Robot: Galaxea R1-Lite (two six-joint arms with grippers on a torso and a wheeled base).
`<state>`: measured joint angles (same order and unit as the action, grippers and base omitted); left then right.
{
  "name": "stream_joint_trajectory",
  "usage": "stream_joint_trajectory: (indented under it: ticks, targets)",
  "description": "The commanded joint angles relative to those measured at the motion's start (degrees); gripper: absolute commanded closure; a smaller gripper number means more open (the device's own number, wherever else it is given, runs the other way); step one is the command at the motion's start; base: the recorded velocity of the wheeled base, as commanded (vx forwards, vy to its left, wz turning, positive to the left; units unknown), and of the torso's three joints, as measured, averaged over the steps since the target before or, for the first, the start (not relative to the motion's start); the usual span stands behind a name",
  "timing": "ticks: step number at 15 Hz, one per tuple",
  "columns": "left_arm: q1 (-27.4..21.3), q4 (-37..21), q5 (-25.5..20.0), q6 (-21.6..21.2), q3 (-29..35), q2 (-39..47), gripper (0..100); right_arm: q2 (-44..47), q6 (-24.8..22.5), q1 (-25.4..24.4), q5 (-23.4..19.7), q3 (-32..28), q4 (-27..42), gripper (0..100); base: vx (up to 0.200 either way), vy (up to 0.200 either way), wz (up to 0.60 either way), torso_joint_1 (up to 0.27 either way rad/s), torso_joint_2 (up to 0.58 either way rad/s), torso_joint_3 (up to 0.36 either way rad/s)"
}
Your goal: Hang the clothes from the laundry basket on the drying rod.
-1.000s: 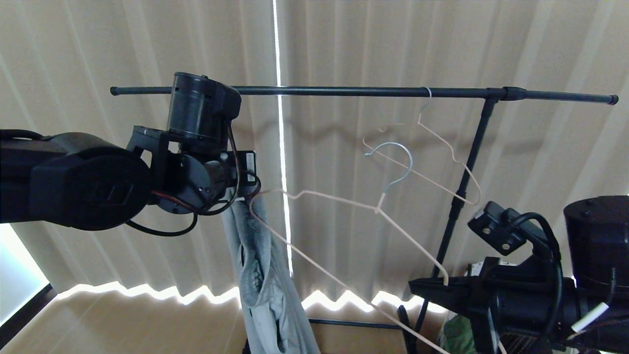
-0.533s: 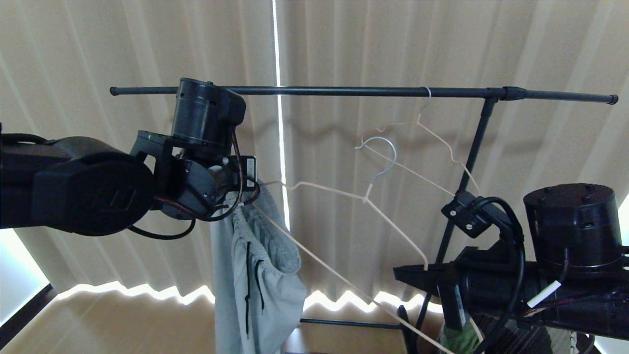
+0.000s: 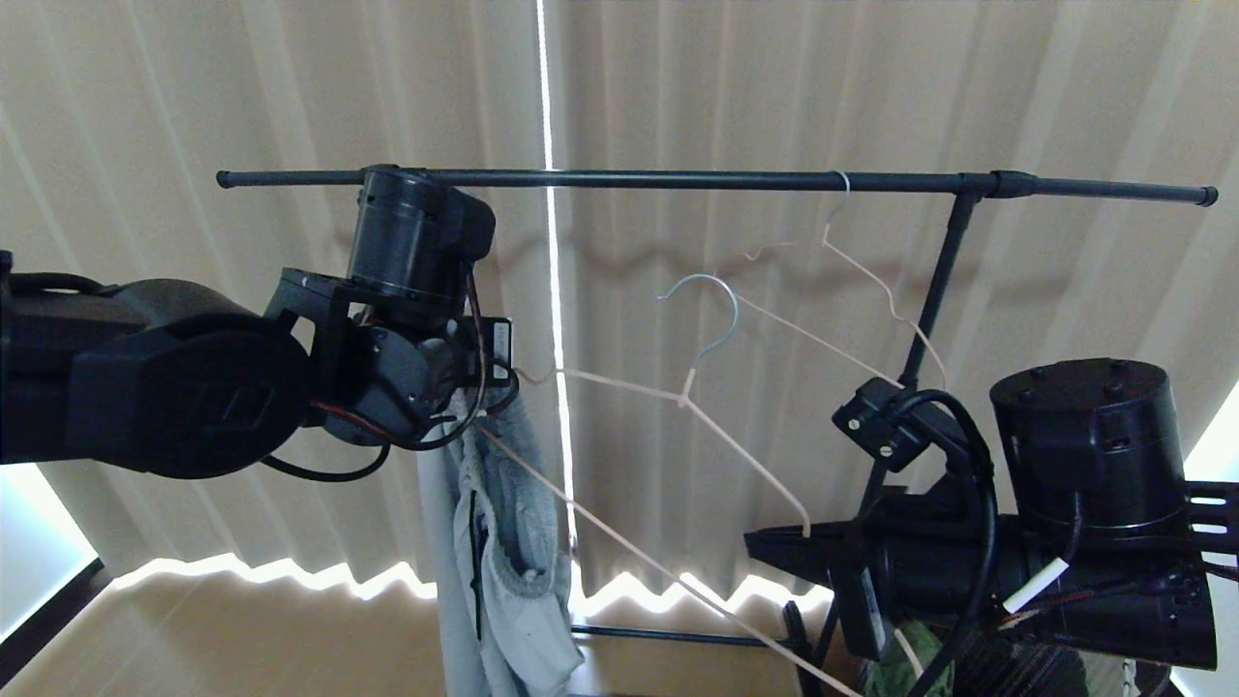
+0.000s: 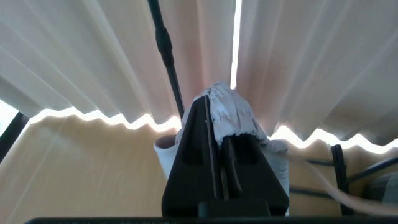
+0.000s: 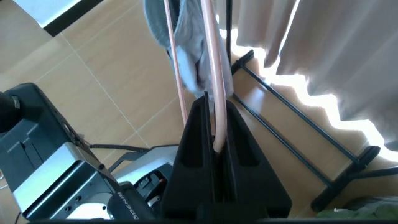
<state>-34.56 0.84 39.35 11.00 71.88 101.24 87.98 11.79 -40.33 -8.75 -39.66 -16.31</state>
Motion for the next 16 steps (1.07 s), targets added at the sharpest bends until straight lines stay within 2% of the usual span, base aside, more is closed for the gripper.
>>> stream_joint_trajectory:
  ticks: [1,5,8,16]
  targets:
    - [-0.42,-0.05,0.11,-0.01,-1.12,-0.26,100,0.79,-0.01,-0.02,-0.04,-0.95,-0.04,100,0.0,0.0,0.0,0.0,0.0,0.0]
    - [-1.21,-0.31,0.2,-0.1,-2.27,-0.87,100,4.31,0.08,0.07,0.23,-1.65,-2.67,100,0.0,0.0,0.0,0.0,0.0,0.0]
    - [-2.79,-2.69,0.2,-0.19,-2.09,-2.89,100,9.14,1.04,0.07,4.09,-3.23,-5.49,100,0.0,0.0,0.0,0.0,0.0,0.0]
    - [-12.9,-5.5,-0.06,-0.62,-1.83,-6.23,100,12.04,0.96,-0.19,4.45,-6.93,-5.4,100,0.0,0.0,0.0,0.0,0.0,0.0]
